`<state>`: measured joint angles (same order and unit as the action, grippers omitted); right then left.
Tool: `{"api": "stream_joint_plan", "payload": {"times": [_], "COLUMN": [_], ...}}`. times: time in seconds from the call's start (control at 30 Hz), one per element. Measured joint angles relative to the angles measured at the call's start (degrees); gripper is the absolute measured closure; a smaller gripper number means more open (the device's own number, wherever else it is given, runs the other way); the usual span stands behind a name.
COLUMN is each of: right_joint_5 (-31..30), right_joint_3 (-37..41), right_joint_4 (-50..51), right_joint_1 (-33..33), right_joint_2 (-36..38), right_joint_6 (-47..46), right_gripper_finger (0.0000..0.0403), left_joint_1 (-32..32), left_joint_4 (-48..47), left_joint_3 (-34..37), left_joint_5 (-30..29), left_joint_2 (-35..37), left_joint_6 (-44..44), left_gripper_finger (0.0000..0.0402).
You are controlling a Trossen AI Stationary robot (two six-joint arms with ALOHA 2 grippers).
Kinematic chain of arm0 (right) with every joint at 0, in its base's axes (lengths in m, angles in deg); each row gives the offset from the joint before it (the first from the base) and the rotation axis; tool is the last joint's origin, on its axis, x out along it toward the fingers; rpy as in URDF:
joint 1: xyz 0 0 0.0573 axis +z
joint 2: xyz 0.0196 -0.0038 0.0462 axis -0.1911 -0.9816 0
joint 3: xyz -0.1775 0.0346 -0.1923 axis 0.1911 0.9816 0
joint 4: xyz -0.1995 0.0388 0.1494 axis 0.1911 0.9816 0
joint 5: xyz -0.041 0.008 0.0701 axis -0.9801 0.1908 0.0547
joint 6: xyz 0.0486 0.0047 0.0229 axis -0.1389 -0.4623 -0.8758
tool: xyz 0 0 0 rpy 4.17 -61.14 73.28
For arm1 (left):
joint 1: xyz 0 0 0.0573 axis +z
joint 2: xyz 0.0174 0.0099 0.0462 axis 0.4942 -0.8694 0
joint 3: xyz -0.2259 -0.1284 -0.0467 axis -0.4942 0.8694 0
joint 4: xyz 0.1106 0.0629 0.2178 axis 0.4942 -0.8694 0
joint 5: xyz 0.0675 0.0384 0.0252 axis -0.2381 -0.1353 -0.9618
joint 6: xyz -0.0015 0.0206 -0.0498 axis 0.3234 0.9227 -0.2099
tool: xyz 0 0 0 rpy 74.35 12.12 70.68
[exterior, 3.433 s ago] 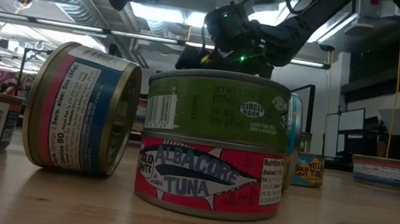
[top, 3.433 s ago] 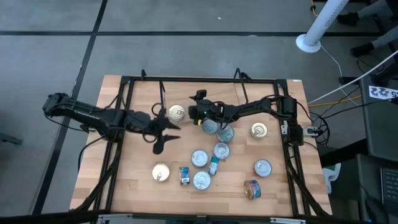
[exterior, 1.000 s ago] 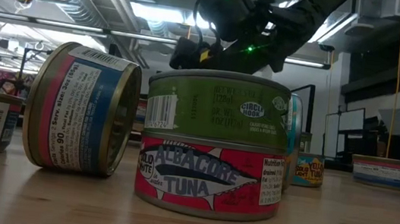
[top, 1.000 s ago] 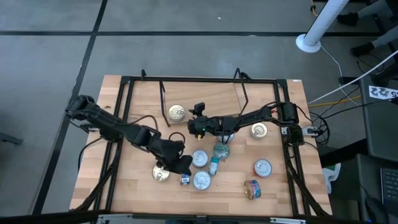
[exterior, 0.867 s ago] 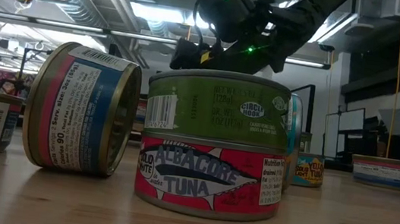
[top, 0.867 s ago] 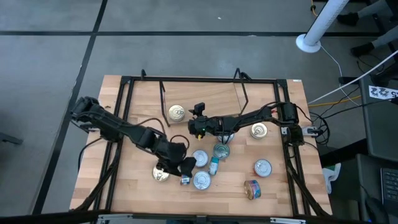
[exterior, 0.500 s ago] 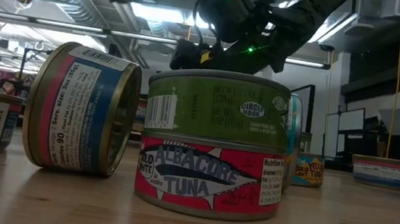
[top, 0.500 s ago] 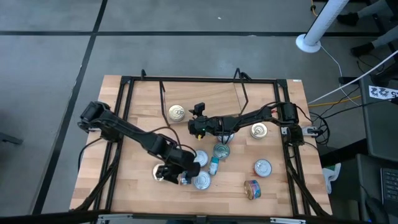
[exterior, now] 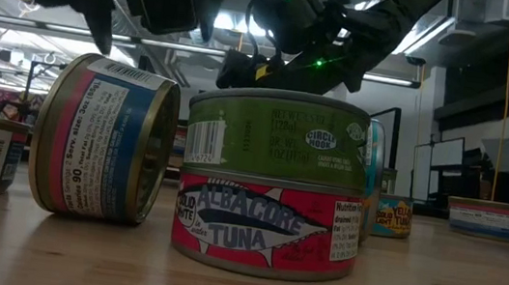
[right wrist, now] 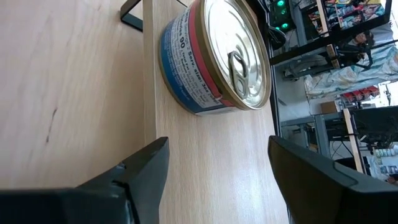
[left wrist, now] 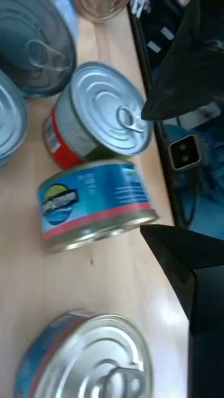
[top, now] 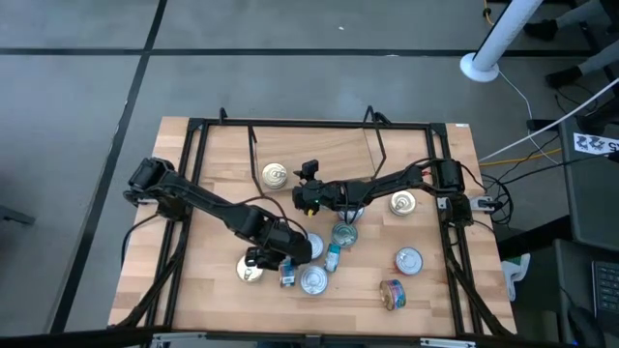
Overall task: Stack canned seafood by type on shelf
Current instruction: Stack the blue pink tuna can on top of the other blue tuna can on the shelf
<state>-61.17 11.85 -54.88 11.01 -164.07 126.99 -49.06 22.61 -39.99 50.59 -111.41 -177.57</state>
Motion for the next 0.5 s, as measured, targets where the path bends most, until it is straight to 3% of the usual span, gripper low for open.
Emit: {"api": "stream_joint_plan", "payload": {"times": [0.5], "right_joint_5": [0.1], "right_joint_3": [0.0], "right_joint_4": [0.8], "right_joint_1": [0.0], "right_joint_2": [0.0], "right_joint_6": [-0.3], "right_gripper_finger": [0.0130], "left_joint_1": [-0.4], "left_joint_4": [0.9], "left_joint_3": [0.0], "left_joint_5": [-0.5], "left_joint_2": [-4.4], "left_joint_6": [2.6], "left_gripper_finger": [0.0124]}}
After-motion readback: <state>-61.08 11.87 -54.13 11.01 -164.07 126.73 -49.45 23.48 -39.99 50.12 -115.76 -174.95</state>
